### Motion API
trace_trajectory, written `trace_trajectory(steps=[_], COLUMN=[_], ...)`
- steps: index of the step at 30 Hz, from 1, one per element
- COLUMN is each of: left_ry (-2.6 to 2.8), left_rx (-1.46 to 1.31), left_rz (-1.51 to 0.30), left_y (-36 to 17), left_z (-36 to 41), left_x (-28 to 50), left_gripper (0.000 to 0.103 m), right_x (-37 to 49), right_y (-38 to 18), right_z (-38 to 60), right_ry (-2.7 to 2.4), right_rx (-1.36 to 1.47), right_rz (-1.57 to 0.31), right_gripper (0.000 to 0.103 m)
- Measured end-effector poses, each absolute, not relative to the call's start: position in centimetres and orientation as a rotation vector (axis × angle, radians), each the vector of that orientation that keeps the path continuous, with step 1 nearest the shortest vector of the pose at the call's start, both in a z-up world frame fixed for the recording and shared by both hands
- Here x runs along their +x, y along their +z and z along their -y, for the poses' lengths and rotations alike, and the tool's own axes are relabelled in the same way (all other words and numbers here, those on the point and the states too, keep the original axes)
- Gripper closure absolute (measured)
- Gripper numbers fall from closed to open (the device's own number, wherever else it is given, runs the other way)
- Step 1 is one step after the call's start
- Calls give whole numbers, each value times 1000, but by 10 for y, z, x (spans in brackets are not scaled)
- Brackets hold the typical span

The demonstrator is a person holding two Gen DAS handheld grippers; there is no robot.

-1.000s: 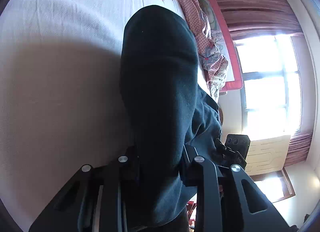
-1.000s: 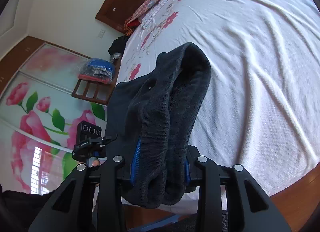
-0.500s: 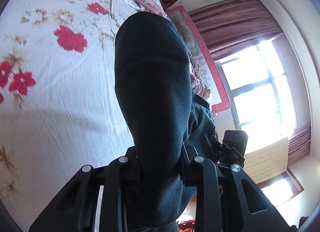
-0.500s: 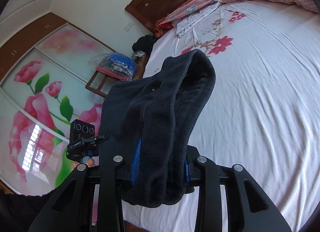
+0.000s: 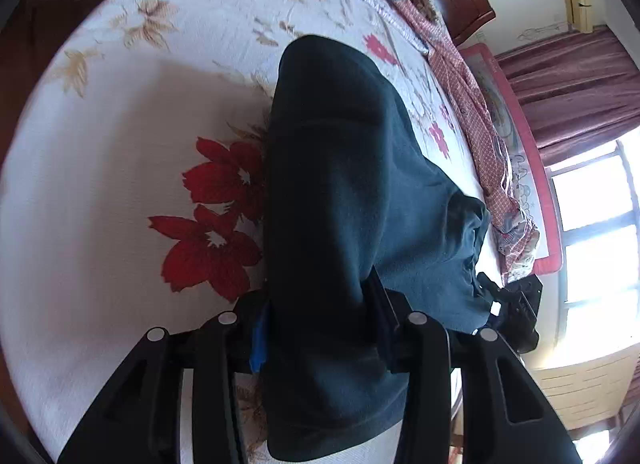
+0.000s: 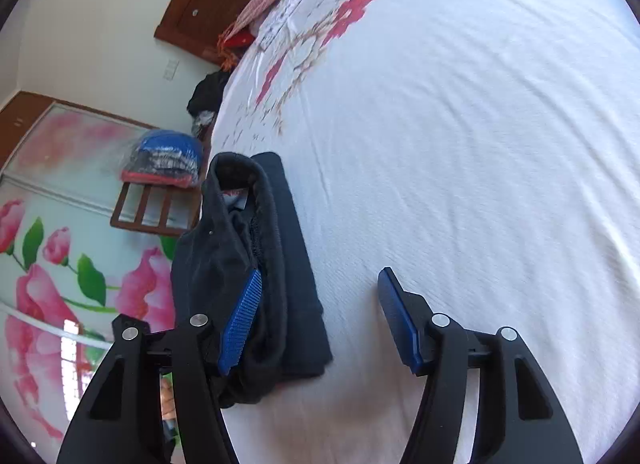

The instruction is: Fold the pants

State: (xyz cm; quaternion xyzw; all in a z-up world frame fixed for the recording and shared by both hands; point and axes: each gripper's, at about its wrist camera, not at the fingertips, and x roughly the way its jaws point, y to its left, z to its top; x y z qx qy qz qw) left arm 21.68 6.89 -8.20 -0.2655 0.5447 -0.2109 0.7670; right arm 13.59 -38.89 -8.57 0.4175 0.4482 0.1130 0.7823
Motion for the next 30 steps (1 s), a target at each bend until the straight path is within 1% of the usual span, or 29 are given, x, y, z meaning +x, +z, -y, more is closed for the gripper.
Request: trace_trajectory(steps=[3,4,5,6,7,8,9,10,11,12,13,14,15,16,17,19,21,23,24,26,27,29,30], left_ry=[-411,-403,-412,-429,-467,-512,-544,-569,-587,-600,-592,-589,-609,-608,-622,-649,-658,-648,-642,-642,-624,-624,-609], left_rx=[-436,-381,-342,-315,-302,-279,-238,-207,-181,-159,-129,-106,-110,-125,-140,-153,-104,-63,-61,-64,-60,-74,-85], left_rz=[-1082,-1053,-1026,-988,-961,-950,-944,-949,-976,-1027,-1073,-1113,-1129,-1132,-1142,-1153,-1145,-1132,-1132,-1121,-1105,-1047,-978], left_y=[-49,-38,-29,-17,-8,-2,0,-1,-9,-23,-36,-53,-58,-60,-64,-63,-62,-61,-61,-53,-45,-26,-12], left_z=[-63,-56,-54,-51,-46,-35,-23,-18,-9,-4,2,2,0,-4,-10,-12,-12,-12,-11,-10,-3,-1,0], left_x=[185,182,175,166,162,159,158,159,163,164,166,169,167,159,159,155,151,148,149,146,147,142,140], left_gripper=[58,55,54,52,41,36,36,36,36,36,38,45,48,59,62,62,62,61,61,56,56,54,48], right_x=[107,104,102,102,104,108,111,117,123,131,138,142,142,139,137,136,136,135,140,163,176,206,217], right_y=[-50,-35,-19,-5,5,11,13,14,7,-9,-31,-53,-72,-81,-79,-69,-54,-22,-11,-1,-1,-9,-11], right_z=[382,373,358,342,327,312,296,279,265,261,266,278,296,309,308,295,290,273,266,245,232,216,212], right_ry=[197,196,249,317,370,414,466,495,458,420,373,307,345,370,356,321,290,310,332,401,402,434,395], right_rx=[748,702,663,642,639,639,627,579,490,449,440,425,554,661,634,536,534,430,422,380,327,324,297], right_rz=[-892,-867,-842,-807,-779,-781,-777,-781,-828,-888,-947,-997,-1000,-988,-988,-986,-995,-916,-883,-847,-845,-862,-862], right_gripper=[43,43,43,43,43,43,43,47,62,74,85,103,103,103,103,103,103,103,103,103,103,103,103])
